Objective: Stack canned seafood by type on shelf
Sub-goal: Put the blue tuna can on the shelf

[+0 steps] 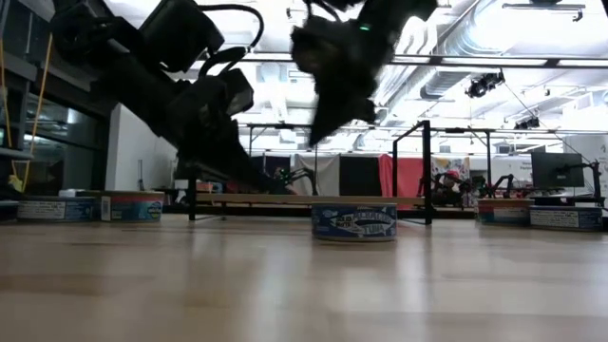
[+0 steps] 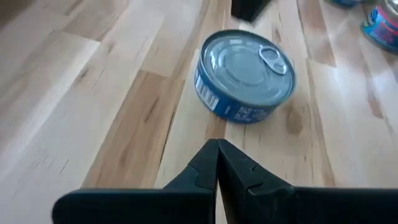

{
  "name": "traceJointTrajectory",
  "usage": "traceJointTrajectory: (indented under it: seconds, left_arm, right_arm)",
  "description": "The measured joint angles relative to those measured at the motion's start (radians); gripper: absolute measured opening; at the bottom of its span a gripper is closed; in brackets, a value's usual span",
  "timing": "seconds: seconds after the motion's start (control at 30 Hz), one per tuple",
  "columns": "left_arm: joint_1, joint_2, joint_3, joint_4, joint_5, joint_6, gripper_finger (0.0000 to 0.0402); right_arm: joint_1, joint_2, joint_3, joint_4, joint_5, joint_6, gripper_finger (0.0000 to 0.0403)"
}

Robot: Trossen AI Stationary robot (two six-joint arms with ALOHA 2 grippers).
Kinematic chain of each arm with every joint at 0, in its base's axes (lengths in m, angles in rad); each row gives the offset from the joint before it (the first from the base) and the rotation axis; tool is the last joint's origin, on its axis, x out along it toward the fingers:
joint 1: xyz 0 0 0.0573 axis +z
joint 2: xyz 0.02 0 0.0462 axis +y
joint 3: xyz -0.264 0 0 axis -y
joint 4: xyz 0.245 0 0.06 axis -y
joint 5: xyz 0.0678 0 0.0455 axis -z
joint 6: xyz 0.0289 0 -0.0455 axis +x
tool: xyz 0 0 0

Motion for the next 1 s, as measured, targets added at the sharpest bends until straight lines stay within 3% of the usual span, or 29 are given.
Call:
traceJointTrajectory:
  seconds: [0.13, 0.33, 0.43, 0.57, 0.7, 1.0]
  left_arm:
    - [0.0, 0.0, 0.0, 0.086, -0.001, 0.073, 0.0]
    - [0.0, 0.009, 0.036, 0.111, -0.002, 0.173, 0.0]
    - [0.0, 0.067, 0.092, 0.107, 0.001, 0.244, 0.0]
    - [0.0, 0.177, 0.205, 0.022, 0.008, 0.333, 0.0]
    - [-0.001, 0.227, 0.3, -0.127, 0.009, 0.326, 0.0]
    - [0.003, 0.236, 0.318, -0.216, 0.003, 0.338, 0.0]
  right_arm:
    - [0.026, -0.067, -0.129, -0.054, -0.019, 0.038, 0.0]
    - [0.081, -0.223, -0.456, 0.177, -0.038, 0.303, 0.0]
    - [0.094, -0.255, -0.556, 0.329, -0.036, 0.407, 0.0]
    - [0.094, -0.238, -0.59, 0.369, 0.003, 0.458, 0.0]
    - [0.092, -0.217, -0.59, 0.4, 0.011, 0.452, 0.0]
    - [0.09, -0.212, -0.589, 0.483, 0.028, 0.44, 0.0]
